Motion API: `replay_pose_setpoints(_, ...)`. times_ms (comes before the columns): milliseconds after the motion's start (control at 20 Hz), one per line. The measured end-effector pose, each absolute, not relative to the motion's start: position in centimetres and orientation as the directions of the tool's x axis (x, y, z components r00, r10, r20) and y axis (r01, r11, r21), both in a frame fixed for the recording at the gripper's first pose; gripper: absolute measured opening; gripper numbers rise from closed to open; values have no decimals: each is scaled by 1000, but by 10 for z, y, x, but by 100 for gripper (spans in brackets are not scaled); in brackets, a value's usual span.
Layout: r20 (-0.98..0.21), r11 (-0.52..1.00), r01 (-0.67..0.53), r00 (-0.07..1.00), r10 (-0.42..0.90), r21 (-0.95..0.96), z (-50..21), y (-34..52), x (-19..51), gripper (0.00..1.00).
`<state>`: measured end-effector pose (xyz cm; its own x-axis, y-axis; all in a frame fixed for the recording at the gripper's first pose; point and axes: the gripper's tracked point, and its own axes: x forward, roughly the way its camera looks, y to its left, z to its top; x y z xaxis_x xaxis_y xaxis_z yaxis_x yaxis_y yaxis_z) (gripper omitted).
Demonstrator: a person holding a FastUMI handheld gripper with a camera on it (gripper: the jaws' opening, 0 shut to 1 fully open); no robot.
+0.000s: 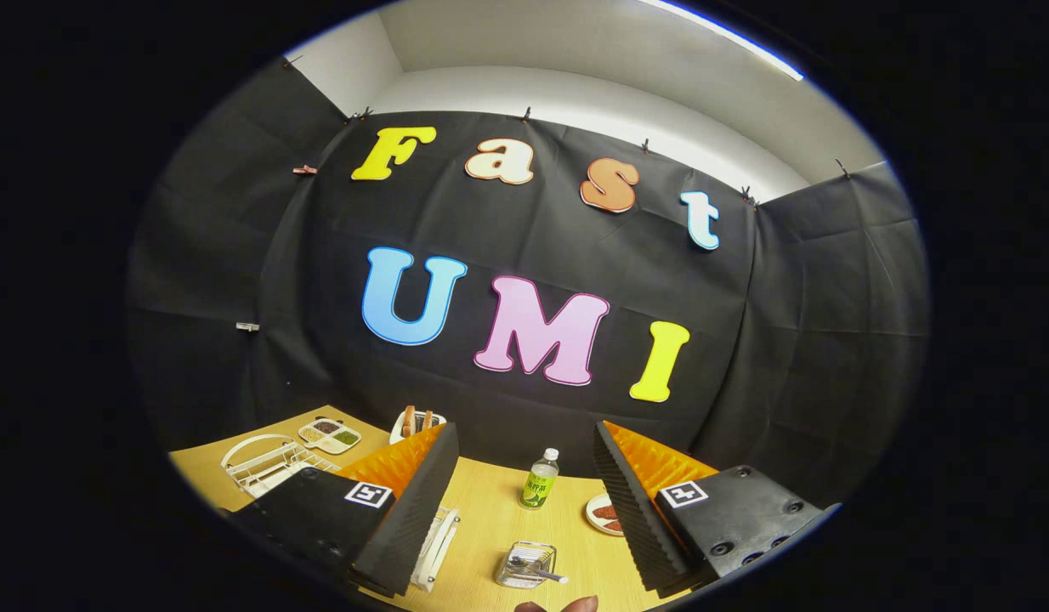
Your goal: Take the plate from the dish rack, then take the spoon from the basket and place it into the plate.
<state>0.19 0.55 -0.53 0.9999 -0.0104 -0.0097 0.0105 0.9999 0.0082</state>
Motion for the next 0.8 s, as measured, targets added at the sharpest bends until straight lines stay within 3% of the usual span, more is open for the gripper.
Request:
replay_pose_setpoints(550,-89,996,-64,994,70,67,-14,43,14,98)
replay_pose_setpoints(800,-281,977,-175,938,203,122,-42,101,42,98)
